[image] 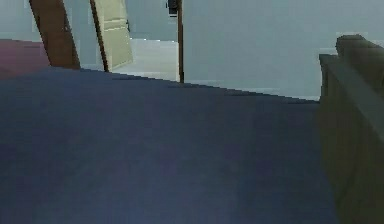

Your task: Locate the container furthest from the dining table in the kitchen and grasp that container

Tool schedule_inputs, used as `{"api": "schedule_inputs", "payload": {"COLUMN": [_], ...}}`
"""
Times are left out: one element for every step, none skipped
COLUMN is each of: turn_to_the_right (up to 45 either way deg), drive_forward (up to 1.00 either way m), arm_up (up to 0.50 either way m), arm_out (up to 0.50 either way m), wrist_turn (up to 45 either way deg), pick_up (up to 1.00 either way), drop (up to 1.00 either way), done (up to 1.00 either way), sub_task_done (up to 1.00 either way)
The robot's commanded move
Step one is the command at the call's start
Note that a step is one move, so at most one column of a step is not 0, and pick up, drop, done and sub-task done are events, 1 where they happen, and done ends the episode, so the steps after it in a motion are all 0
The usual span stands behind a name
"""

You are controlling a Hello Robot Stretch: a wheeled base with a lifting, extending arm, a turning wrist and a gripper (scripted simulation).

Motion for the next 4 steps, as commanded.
{"api": "schedule_inputs", "payload": {"turn_to_the_right": [9.0,3.0,0.0,-21.0], "drive_forward": [0.00,0.00,0.20,0.00], "arm_up": [0.00,0.00,0.00,0.00], "arm_out": [0.00,0.00,0.00,0.00], "wrist_turn": [0.0,0.0,0.0,0.0], "pick_up": [0.00,0.00,0.00,0.00], "drop": [0.00,0.00,0.00,0.00], "done": [0.00,0.00,0.00,0.00], "sub_task_done": [0.00,0.00,0.00,0.00]}}
